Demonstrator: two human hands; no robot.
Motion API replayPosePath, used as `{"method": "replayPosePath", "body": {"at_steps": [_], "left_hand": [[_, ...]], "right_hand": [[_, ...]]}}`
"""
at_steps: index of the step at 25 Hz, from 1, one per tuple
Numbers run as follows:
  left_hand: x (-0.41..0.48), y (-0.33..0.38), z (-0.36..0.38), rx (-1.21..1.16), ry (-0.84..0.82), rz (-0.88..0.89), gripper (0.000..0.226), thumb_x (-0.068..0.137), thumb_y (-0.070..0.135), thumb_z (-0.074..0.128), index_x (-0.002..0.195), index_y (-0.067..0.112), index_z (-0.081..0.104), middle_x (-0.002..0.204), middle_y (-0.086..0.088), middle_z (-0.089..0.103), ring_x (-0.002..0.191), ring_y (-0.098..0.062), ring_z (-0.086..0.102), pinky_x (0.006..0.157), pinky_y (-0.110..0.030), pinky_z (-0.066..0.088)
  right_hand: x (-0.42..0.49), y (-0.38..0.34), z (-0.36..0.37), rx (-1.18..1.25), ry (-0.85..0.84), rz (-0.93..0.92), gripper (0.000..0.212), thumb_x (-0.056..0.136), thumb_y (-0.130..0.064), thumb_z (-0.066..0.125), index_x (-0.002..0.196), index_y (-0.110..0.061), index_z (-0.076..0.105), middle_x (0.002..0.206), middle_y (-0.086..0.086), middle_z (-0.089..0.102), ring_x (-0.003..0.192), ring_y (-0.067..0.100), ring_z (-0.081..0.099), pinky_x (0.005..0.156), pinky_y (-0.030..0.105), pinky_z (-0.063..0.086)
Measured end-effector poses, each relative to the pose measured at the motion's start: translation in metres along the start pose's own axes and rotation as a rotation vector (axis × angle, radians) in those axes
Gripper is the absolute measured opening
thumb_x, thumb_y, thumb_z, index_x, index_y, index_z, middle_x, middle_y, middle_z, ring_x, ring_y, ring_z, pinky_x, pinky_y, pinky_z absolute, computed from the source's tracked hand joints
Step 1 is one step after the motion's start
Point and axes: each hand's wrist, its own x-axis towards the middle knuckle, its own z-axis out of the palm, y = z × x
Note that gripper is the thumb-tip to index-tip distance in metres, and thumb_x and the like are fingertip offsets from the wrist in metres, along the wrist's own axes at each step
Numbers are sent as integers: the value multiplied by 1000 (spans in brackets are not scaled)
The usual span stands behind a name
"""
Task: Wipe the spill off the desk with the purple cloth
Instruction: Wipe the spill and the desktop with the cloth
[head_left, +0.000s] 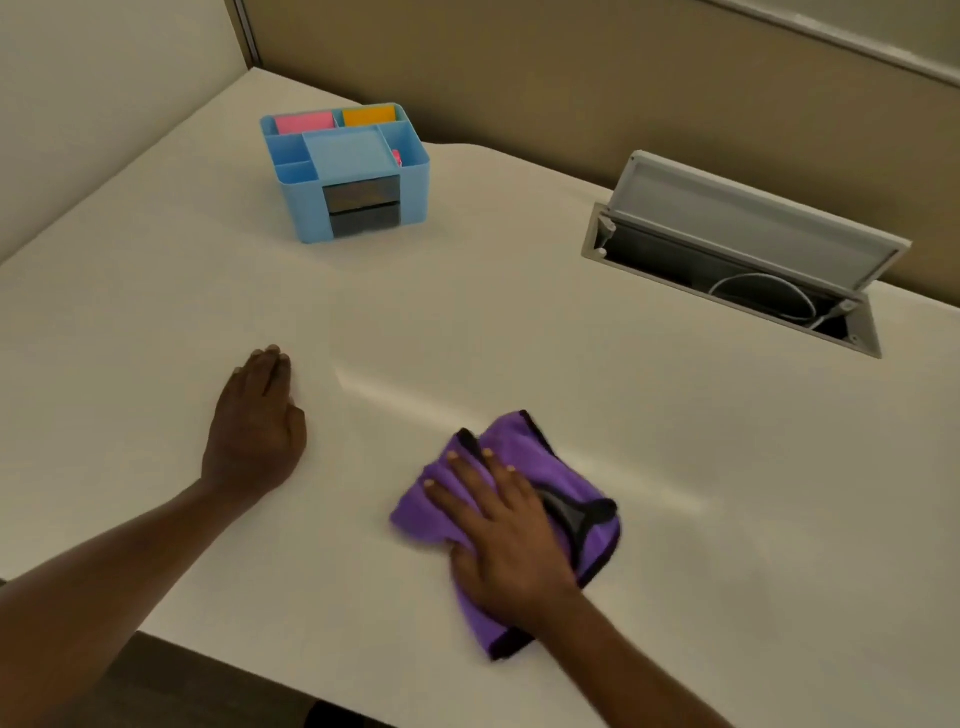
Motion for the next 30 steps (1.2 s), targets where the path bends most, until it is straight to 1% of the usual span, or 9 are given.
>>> {"method": "replayPosePath", "body": {"at_steps": [3, 7, 12, 15, 18, 21, 23, 26, 30], "left_hand": [[0, 5, -4, 8, -15, -26, 61, 87, 14, 37, 140, -14, 45, 150, -33, 43, 141, -48, 40, 120, -55, 29], [-36, 15, -5, -15, -17, -52, 60, 89, 14, 35, 142, -13, 43, 153, -31, 40, 144, -46, 37, 121, -55, 29], [-57, 14, -7, -22, -27, -63, 57, 94, 16, 36, 146, -8, 41, 156, -27, 39, 147, -42, 36, 121, -54, 30], [-56, 18, -10, -14, -53, -79, 58, 95, 18, 34, 146, -7, 41, 156, -26, 39, 147, -41, 35, 121, -54, 30], [-56, 23, -14, 6, -83, -96, 58, 95, 18, 34, 146, -7, 40, 156, -26, 38, 148, -41, 34, 121, -54, 30], [-56, 28, -15, 18, -89, -119, 58, 94, 18, 34, 147, -7, 39, 158, -26, 36, 149, -41, 32, 122, -53, 28], [-57, 25, -14, 7, -81, -109, 59, 94, 18, 34, 147, -7, 39, 157, -27, 37, 148, -41, 33, 122, -53, 28], [-58, 19, -13, 2, -59, -74, 57, 95, 17, 36, 146, -8, 40, 155, -28, 39, 146, -43, 36, 120, -54, 31], [-55, 21, -9, 3, -56, -74, 58, 93, 17, 36, 145, -10, 40, 154, -31, 39, 145, -46, 36, 120, -55, 32]], "right_hand": [[27, 79, -38, -103, 49, 203, 61, 97, -32, 52, 157, -29, 41, 169, 4, 31, 157, 33, 27, 124, 51, 26], [104, 74, -48, -100, 95, 593, 61, 106, -40, 35, 164, -29, 20, 174, 9, 14, 159, 40, 11, 128, 54, 13], [35, -35, 12, -2, 19, 172, 69, 97, -43, 46, 162, -34, 27, 174, 2, 17, 161, 36, 11, 129, 56, 14], [-29, -11, 1, 8, -25, 43, 72, 94, -43, 47, 162, -39, 24, 174, -6, 17, 162, 30, 10, 128, 53, 15], [18, 47, -26, -90, 44, 212, 64, 97, -41, 41, 159, -32, 36, 171, 3, 26, 159, 36, 21, 125, 55, 22], [103, 18, -26, -39, 58, 521, 65, 101, -42, 39, 163, -31, 24, 174, 8, 14, 159, 41, 10, 128, 55, 10], [111, -33, -2, 8, 26, 364, 67, 100, -42, 41, 164, -30, 23, 174, 8, 12, 159, 42, 7, 129, 57, 6], [33, -54, 27, -7, 36, 82, 68, 97, -45, 43, 162, -35, 27, 173, 2, 19, 161, 34, 10, 130, 54, 7], [-39, 33, -5, -38, 45, 171, 70, 95, -48, 44, 162, -40, 25, 174, -4, 17, 161, 31, 13, 126, 56, 18]]}}
